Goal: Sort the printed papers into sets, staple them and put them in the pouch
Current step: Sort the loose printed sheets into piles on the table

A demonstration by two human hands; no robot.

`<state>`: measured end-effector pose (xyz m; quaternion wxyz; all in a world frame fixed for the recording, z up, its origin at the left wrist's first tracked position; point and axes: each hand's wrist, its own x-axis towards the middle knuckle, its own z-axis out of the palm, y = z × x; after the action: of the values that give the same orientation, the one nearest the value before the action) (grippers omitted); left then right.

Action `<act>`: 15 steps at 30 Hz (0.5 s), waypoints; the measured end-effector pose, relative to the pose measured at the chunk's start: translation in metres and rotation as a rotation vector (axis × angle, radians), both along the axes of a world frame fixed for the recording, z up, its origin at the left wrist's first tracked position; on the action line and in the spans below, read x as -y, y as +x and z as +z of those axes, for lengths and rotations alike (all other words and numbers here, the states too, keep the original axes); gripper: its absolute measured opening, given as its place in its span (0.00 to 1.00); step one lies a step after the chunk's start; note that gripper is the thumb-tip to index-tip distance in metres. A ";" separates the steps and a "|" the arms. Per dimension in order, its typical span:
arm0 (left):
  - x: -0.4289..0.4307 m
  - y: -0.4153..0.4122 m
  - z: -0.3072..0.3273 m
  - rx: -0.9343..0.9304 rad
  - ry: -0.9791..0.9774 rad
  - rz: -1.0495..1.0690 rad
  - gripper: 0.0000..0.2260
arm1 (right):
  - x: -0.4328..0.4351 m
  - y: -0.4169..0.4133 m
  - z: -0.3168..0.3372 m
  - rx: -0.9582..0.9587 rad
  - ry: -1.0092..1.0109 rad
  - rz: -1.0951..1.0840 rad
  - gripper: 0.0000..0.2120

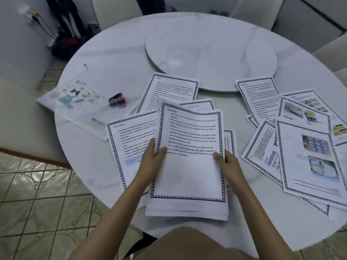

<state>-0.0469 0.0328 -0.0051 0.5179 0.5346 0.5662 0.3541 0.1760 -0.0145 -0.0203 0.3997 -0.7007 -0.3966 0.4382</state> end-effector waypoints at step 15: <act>-0.013 -0.012 0.056 0.264 0.069 -0.018 0.08 | -0.021 -0.004 0.012 -0.656 -0.072 -0.058 0.10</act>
<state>-0.0588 0.0462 0.0511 0.5725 0.5057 0.4760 0.4359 0.1721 0.0060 -0.0078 0.4935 -0.5467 -0.2109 0.6427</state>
